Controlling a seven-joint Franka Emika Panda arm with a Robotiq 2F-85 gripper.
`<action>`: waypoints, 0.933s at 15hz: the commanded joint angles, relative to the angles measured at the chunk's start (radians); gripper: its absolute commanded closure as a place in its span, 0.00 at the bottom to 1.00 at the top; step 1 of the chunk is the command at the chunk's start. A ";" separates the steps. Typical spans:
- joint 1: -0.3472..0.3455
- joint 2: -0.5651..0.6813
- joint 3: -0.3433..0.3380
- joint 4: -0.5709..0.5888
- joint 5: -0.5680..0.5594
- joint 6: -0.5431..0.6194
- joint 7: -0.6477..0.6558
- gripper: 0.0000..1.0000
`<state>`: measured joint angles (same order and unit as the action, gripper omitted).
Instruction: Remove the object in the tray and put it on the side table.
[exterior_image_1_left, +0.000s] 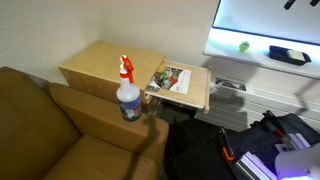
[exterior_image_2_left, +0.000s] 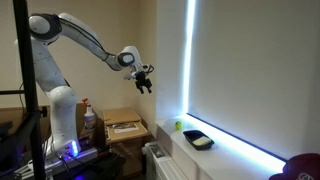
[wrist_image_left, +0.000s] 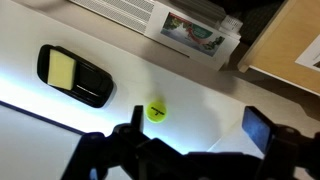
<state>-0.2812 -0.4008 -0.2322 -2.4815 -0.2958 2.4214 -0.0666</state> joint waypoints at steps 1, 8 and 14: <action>-0.001 -0.002 0.012 0.002 0.005 -0.002 -0.002 0.00; -0.146 0.308 -0.034 0.187 -0.119 0.220 0.256 0.00; -0.151 0.612 -0.160 0.487 0.001 0.185 0.405 0.00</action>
<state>-0.4525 0.0892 -0.3633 -2.1489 -0.3945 2.7171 0.3032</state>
